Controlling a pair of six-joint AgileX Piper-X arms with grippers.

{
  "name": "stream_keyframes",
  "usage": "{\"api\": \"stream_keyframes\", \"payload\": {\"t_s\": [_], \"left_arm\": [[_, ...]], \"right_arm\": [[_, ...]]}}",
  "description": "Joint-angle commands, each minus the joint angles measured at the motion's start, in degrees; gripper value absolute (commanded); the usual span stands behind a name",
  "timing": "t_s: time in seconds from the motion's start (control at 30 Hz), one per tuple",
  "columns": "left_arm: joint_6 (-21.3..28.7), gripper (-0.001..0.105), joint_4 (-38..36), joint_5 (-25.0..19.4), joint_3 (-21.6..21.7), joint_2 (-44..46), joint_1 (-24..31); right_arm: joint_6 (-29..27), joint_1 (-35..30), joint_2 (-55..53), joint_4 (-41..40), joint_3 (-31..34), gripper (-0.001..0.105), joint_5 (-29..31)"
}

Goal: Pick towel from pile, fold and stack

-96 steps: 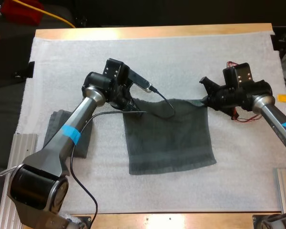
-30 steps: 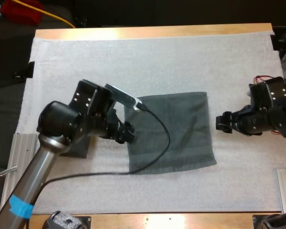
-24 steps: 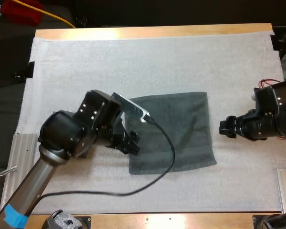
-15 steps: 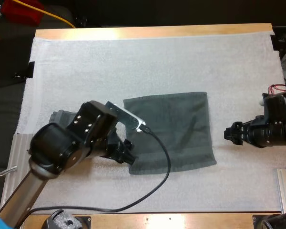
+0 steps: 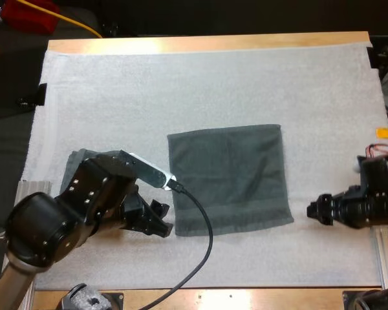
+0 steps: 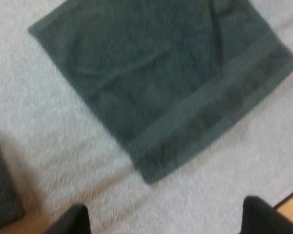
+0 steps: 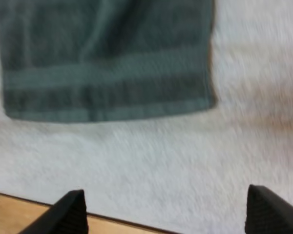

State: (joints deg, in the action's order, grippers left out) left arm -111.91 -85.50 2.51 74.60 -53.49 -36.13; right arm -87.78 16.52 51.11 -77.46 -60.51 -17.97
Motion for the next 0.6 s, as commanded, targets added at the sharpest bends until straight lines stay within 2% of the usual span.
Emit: {"api": "stream_keyframes", "payload": {"t_s": [0.0, 0.13, 0.27, 0.57], "left_arm": [[-1.1, 0.06, -0.4, -0.2, -0.9, 1.0, -0.4], [-2.8, 0.06, -0.4, -0.2, -5.7, 4.0, -0.4], [-4.3, 0.06, -0.4, -0.2, -9.9, 7.0, -0.4], [-6.3, 0.06, 1.6, 0.8, -14.9, 10.8, -0.4]], "right_arm": [[0.3, -0.1, -0.9, 0.6, 1.3, 0.065, -0.7], [2.9, -0.2, -1.3, 5.2, 6.4, 0.065, -1.5], [6.5, -0.3, -1.2, 11.7, 12.0, 0.065, -5.4], [16.3, -0.3, -1.2, 27.5, 23.0, 0.065, -10.4]]}}
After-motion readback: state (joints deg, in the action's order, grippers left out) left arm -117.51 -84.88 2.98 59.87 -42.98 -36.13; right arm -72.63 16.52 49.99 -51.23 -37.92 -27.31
